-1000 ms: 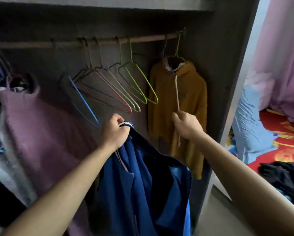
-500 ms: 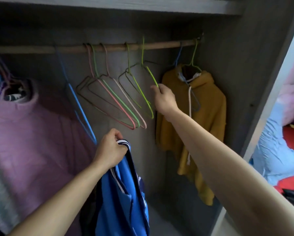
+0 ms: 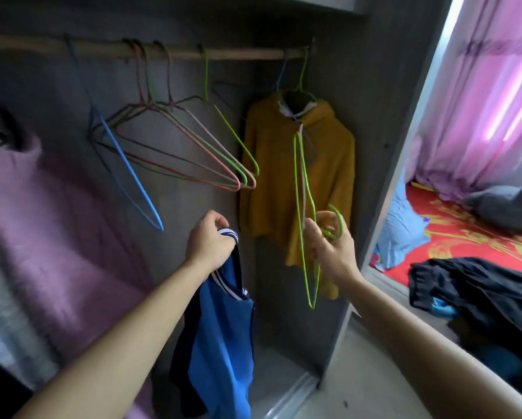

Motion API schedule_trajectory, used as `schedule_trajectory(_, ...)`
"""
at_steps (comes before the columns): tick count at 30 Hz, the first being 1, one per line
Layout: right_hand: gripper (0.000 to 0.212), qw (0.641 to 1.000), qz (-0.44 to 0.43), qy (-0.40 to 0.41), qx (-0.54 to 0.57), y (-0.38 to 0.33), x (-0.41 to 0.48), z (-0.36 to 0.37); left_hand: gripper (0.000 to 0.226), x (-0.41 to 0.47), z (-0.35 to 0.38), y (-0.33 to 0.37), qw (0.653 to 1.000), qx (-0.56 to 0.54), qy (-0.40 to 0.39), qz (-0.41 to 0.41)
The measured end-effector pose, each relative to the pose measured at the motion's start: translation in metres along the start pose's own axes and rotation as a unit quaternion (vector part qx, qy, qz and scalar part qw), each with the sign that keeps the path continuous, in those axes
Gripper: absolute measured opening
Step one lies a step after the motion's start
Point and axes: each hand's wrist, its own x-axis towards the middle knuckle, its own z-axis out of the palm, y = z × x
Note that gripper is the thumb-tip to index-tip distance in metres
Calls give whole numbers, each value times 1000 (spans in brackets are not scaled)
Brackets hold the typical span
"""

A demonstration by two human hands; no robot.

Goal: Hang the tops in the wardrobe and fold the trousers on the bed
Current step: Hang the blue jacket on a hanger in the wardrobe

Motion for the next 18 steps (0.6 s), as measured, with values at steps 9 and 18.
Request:
schedule_trajectory(9,42,980,122,-110,-111,27,-76,-38,28,-40,42,31,991,-17,-118,66)
schedule_trajectory(18,29,960,155,-71,-221,27,-93,-53,32,-62,69,58,987,-20,-130,92)
